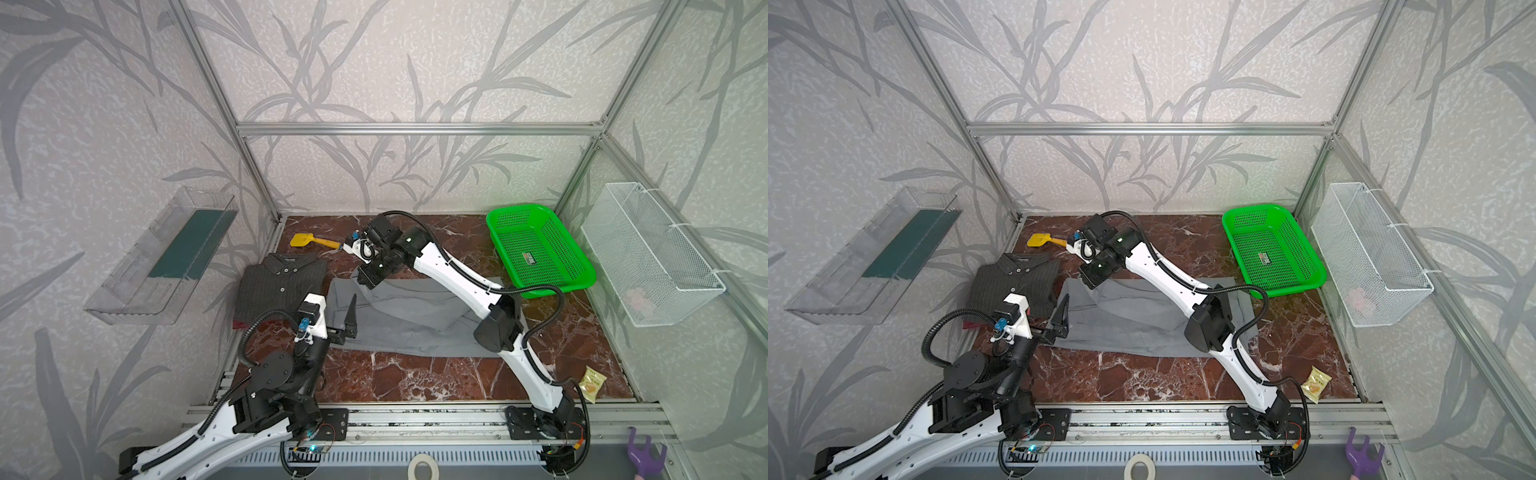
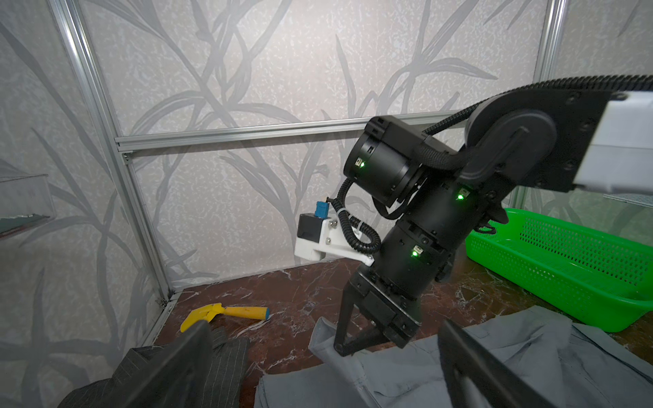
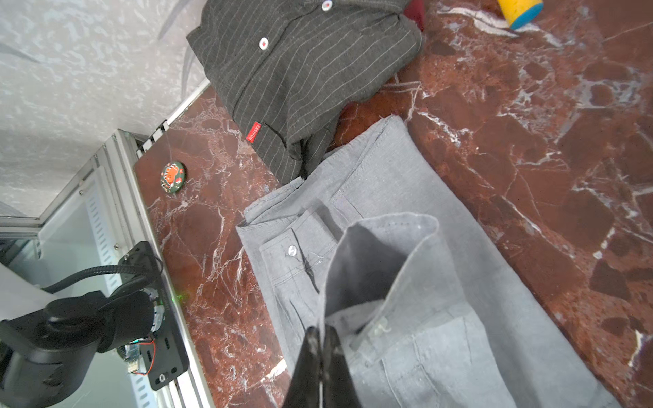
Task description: Fold and stack the long sleeve shirts
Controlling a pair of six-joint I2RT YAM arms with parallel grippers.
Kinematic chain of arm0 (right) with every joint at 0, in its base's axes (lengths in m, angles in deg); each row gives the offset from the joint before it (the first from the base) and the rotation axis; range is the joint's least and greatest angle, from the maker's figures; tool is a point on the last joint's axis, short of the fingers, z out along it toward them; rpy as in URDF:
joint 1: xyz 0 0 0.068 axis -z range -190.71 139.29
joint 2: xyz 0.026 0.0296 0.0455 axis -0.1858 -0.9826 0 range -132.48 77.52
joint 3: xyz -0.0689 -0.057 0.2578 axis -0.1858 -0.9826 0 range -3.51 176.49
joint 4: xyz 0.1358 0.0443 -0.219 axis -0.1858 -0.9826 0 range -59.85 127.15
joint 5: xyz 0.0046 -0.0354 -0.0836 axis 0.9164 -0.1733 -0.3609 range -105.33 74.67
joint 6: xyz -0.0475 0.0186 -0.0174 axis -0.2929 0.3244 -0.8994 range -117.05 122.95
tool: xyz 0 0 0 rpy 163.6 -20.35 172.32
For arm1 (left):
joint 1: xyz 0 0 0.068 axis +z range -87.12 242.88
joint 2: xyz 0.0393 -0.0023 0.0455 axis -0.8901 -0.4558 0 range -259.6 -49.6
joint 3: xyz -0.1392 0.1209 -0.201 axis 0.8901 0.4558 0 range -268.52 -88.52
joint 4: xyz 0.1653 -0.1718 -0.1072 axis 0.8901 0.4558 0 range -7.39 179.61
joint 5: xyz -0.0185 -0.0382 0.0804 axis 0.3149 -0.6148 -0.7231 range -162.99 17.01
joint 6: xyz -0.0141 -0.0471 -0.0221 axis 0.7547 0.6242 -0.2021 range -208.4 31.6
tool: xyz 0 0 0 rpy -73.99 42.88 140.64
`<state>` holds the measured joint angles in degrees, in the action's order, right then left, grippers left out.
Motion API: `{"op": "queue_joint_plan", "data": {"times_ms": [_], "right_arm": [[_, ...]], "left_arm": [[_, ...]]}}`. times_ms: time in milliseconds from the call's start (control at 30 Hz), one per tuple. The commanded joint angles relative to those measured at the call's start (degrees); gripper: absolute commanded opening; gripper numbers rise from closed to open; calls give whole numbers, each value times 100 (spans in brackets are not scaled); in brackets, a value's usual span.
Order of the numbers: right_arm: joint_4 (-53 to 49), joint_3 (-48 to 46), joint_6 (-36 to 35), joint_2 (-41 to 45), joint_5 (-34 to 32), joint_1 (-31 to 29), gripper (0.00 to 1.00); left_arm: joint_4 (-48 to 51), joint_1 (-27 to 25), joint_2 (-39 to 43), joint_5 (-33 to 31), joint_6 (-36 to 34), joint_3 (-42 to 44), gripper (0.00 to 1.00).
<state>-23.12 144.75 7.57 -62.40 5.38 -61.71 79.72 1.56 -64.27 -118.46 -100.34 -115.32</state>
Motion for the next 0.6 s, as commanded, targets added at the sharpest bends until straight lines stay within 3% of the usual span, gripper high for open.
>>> {"op": "queue_joint_plan", "data": {"times_ms": [0, 567], "right_arm": [[-463, 457, -74, -335, 134, -80, 0], [19, 449, 30, -1111, -144, -294, 0]], "left_arm": [[-176, 30, 104, -101, -194, 74, 99], [-141, 31, 246, -95, -272, 165, 99]]}}
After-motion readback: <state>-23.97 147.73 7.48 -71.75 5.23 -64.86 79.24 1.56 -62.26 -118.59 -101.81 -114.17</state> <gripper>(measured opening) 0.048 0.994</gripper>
